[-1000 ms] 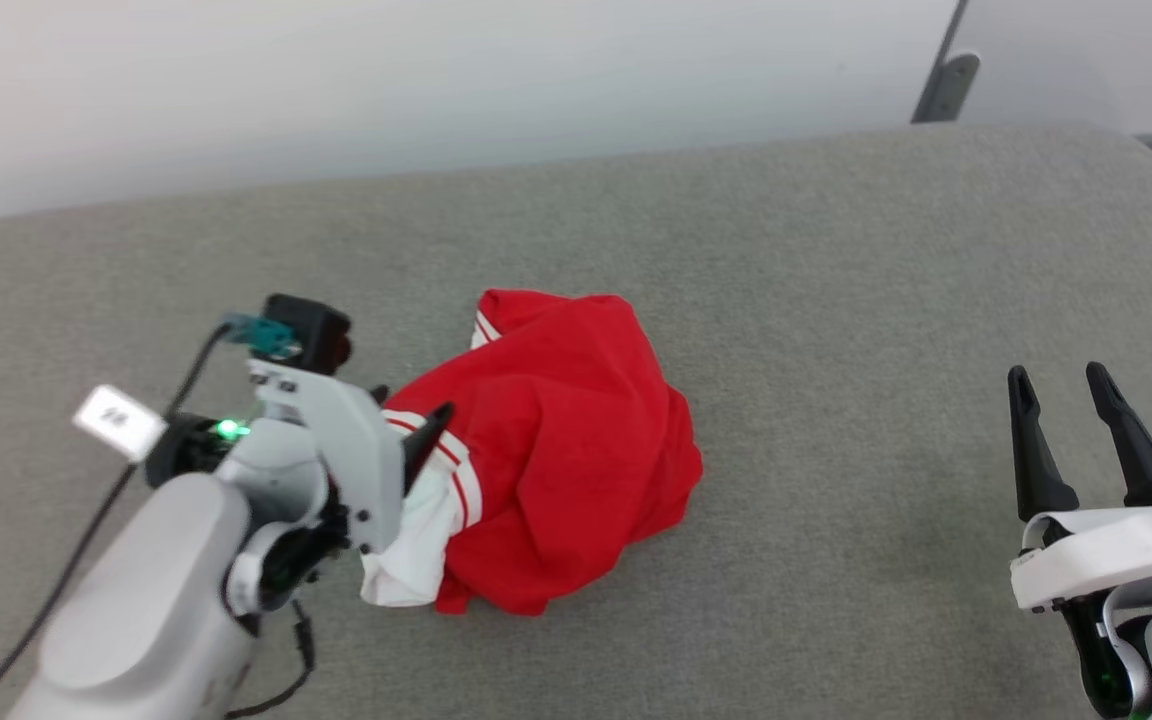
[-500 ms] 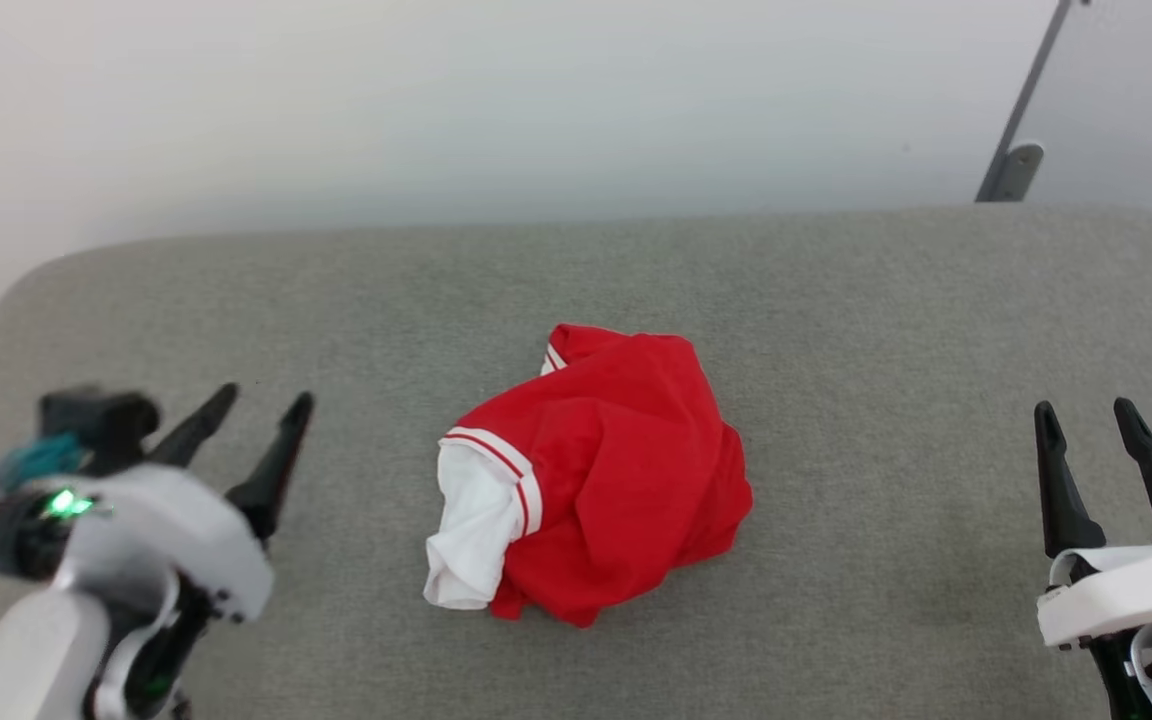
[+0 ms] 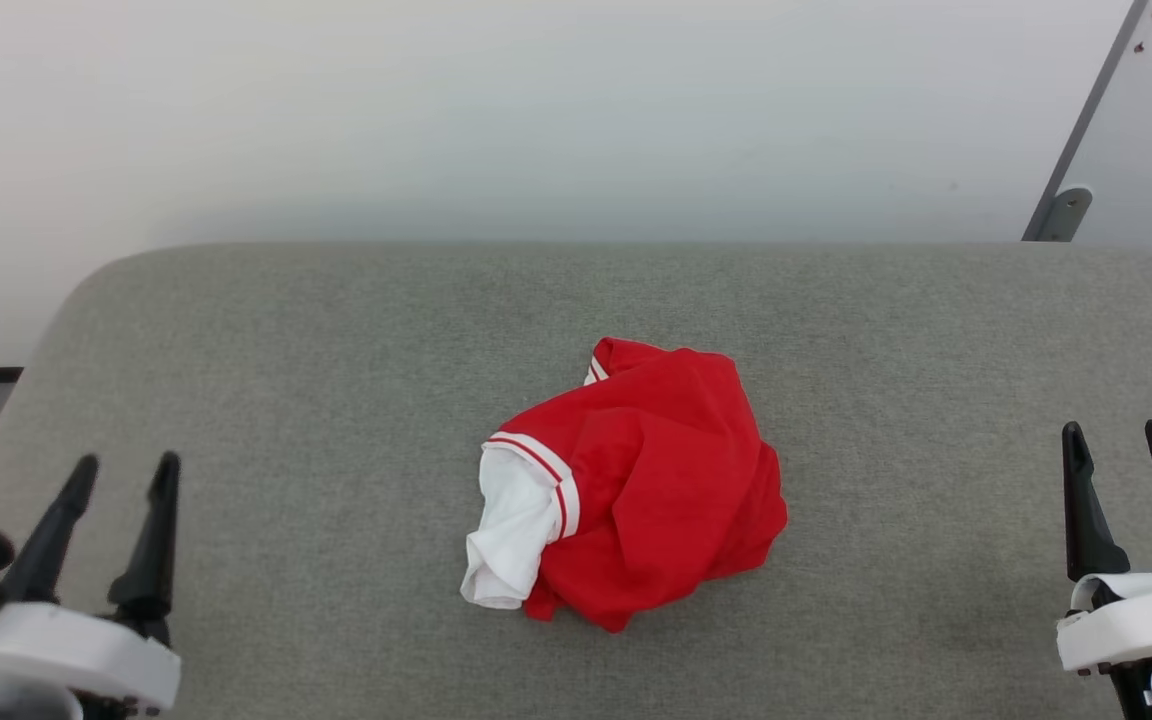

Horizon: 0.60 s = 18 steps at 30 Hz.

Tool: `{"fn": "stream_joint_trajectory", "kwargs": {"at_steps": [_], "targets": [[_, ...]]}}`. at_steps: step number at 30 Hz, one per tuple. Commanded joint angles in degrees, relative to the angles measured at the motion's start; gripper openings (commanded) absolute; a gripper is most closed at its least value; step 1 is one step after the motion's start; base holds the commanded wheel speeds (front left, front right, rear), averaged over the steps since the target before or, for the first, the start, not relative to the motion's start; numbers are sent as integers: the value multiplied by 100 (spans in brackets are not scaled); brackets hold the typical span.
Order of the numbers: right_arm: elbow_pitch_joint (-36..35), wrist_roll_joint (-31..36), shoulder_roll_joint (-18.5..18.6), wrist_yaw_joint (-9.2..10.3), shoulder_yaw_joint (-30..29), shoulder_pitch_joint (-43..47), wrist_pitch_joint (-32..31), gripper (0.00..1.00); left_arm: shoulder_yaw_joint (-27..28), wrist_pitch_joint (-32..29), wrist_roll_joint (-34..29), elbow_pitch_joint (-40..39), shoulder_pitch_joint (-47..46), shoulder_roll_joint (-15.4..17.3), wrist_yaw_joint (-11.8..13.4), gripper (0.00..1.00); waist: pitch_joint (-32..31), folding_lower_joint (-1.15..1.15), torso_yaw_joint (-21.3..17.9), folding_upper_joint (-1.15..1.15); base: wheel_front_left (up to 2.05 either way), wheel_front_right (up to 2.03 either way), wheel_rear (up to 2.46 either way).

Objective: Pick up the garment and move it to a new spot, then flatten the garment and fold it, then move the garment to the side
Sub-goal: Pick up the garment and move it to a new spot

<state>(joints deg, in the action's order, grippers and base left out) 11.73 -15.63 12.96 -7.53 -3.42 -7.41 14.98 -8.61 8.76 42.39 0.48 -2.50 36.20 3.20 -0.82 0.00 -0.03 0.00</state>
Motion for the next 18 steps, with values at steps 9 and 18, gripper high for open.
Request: {"fn": "stream_joint_trajectory", "kwargs": {"at_steps": [9, 18], "targets": [[-139, 60, -37, 8, -49, 198, 29, 100, 217, 481, 158, 350, 397, -182, -247, 100, -35, 0, 108, 0, 0, 0, 0], [-129, 58, -9, 8, -39, 244, 29, 100, 223, 555, 145, 527, 398, -252, -381, 100, -83, 0, 137, 0, 0, 0, 0]]}}
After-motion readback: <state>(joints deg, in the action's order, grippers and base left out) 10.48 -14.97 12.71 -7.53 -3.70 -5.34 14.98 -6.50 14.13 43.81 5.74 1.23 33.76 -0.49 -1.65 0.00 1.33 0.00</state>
